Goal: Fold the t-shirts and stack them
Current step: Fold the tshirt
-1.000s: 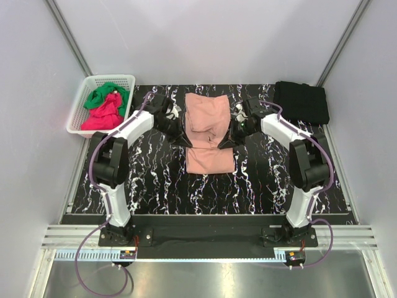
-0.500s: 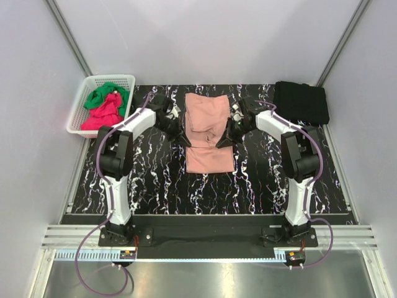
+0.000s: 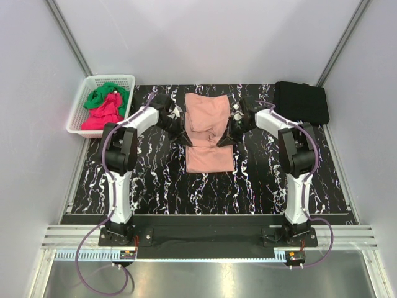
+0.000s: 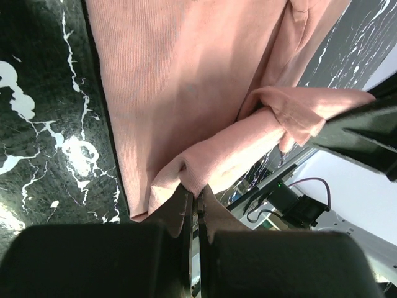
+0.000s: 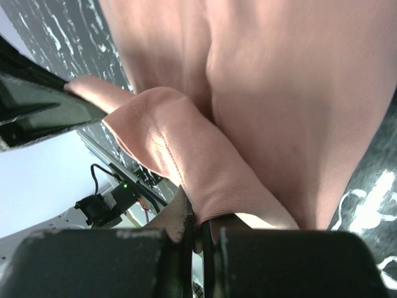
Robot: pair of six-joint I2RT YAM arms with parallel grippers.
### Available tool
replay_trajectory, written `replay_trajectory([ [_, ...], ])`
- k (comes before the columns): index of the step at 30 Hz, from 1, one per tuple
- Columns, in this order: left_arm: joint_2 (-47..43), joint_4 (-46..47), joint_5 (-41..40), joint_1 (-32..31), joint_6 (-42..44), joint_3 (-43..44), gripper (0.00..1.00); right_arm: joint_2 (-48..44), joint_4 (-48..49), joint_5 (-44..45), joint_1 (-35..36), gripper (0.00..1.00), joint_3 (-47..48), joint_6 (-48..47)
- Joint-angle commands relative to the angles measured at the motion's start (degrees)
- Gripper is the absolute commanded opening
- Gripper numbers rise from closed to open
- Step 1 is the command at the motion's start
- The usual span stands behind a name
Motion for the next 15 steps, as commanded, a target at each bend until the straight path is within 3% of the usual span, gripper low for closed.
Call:
replay_trajectory([
  [1, 0.7, -0.2, -0.2, 1.0, 0.6, 2.9, 0.0, 1.8, -0.6, -1.2, -0.8, 0.0, 2.9, -1.3],
  [3, 1.1, -0.2, 0.0, 1.1, 0.7, 3.4, 0.0, 2.6, -0.7, -1.3, -0.9, 0.0, 3.2, -1.2],
  [6, 1.8, -0.3, 0.1, 1.2, 0.6, 4.3, 0.0, 3.3, -0.7, -1.2, -0.9, 0.12, 3.5, -1.2],
  [10, 2.6, -0.3, 0.4, 1.3, 0.6, 4.8, 0.07, 4.2, -0.7, -0.6, -1.0, 0.16, 4.2, -1.4],
  [12, 3.1, -0.5, 0.3, 1.4, 0.6, 5.0, 0.13, 4.4, -0.7, -0.5, -1.0, 0.17, 4.7, -1.4],
  [13, 3.1, -0.5, 0.3, 1.4, 0.6, 5.0, 0.28, 4.5, -0.6, -0.4, -1.0, 0.21, 4.8, -1.5],
  [15, 3.0, -0.6, 0.0, 1.4, 0.6, 5.1, 0.31, 4.3, -1.0, 0.2, -1.0, 0.23, 5.1, -1.2],
])
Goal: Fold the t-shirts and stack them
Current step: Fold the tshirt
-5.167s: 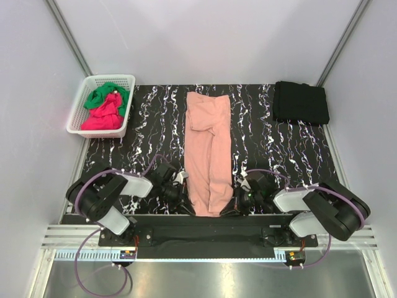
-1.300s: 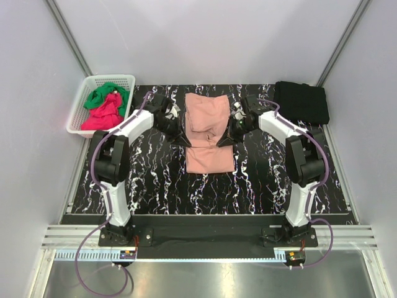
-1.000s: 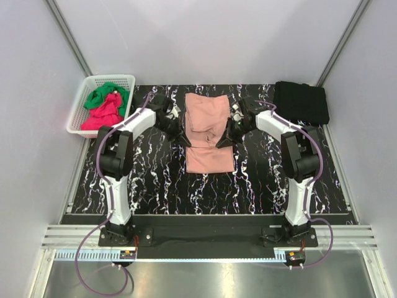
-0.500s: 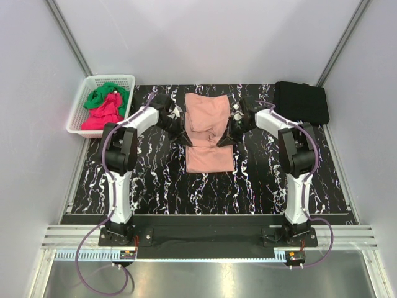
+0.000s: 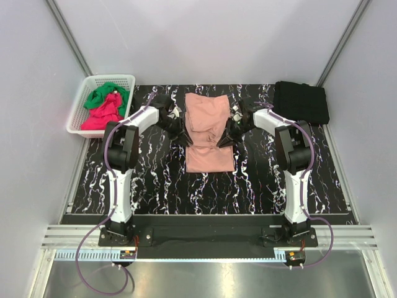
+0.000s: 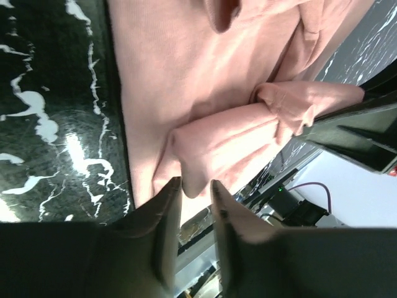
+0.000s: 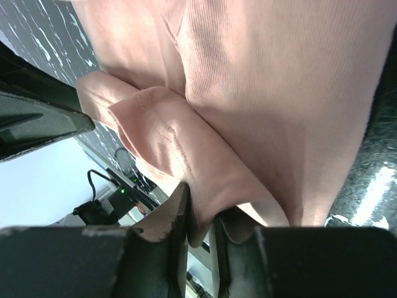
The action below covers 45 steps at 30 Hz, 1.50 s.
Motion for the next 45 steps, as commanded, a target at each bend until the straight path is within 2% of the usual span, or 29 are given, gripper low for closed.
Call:
replay_trajectory([
  [1, -0.2, 0.1, -0.1, 0.6, 0.3, 2.5, 0.38, -0.2, -0.7, 1.1, -0.8, 0.23, 2.6, -1.0],
  [2, -0.4, 0.1, -0.2, 0.7, 0.3, 2.5, 0.44, -0.5, -0.7, 1.6, -0.7, 0.23, 2.6, -1.0],
  [8, -4.3, -0.1, -2.4, 1.0, 0.1, 2.2, 0.49, -4.2, -1.3, 4.7, -0.8, 0.27, 3.3, -1.3],
  [9, -5.0, -0.2, -2.8, 1.0, -0.2, 2.1, 0.49, -5.1, -1.3, 4.9, -0.7, 0.3, 3.7, -1.4],
  [10, -5.6, -0.2, -2.5, 1.0, -0.3, 2.2, 0.49, -5.5, -1.4, 5.7, -0.8, 0.37, 3.9, -1.5],
  [11, -6.6, -0.2, -2.3, 1.0, -0.5, 2.5, 0.49, -5.8, -1.4, 5.7, -0.7, 0.37, 4.1, -1.5],
  [23, -7.9, -0.3, 2.3, -0.7, -0.3, 4.0, 0.49, -6.3, -1.7, 6.5, -1.1, 0.36, 10.1, -1.3],
  [29, -7.4, -0.3, 4.4, -3.6, 0.3, 4.6, 0.5, -7.6, -3.5, 5.4, -1.3, 0.3, 11.0, -1.9],
  [32, -7.6, -0.3, 4.0, -5.6, 0.7, 3.0, 0.5, -12.3, -5.3, 5.1, -1.2, 0.3, 5.6, -2.3],
  [35, -7.0, 0.1, 2.0, -7.1, 1.0, 1.6, 0.5, -15.4, -2.6, 5.8, -1.2, 0.31, -0.6, -2.3],
  [45, -1.2, 2.2, -1.0, -8.1, 1.7, 1.7, 0.5, -10.5, -0.6, 3.7, -1.2, 0.31, -2.5, -3.7],
])
